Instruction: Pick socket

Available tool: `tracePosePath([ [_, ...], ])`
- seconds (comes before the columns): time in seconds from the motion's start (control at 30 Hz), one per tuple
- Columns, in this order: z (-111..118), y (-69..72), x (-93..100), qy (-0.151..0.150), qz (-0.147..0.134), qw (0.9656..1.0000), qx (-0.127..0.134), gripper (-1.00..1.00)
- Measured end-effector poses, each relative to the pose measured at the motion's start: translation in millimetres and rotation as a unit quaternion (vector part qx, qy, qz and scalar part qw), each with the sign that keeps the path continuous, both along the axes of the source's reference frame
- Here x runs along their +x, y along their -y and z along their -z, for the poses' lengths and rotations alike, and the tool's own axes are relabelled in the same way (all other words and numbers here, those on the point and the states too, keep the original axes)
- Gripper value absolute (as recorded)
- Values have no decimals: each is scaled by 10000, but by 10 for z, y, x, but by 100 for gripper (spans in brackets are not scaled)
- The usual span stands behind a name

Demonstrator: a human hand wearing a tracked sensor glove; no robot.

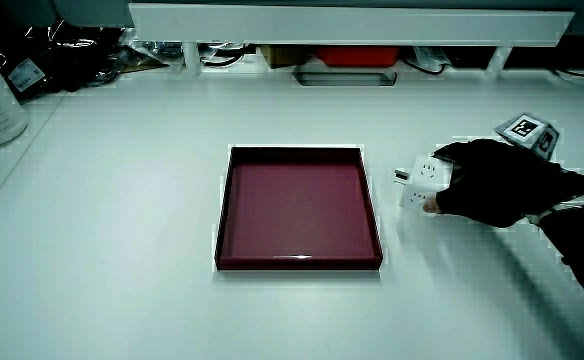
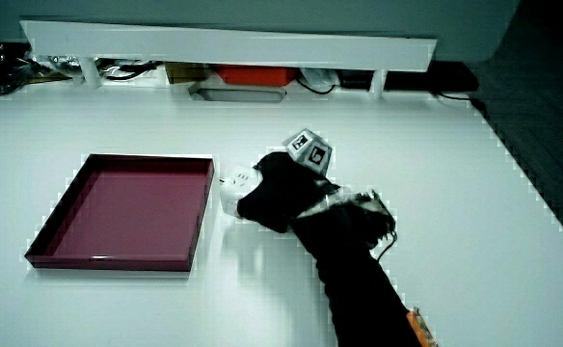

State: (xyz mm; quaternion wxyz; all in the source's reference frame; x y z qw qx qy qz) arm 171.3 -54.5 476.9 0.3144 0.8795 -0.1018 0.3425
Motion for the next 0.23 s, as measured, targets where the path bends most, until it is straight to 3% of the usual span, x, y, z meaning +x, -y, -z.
tracePosePath([
  [0.03, -1, -7, -29, 210, -11, 9976, -667, 100],
  [0.2, 115, 16, -209, 351, 200, 9978, -526, 100],
  [0.23, 122, 18, -254, 528, 238, 9969, -527, 100],
])
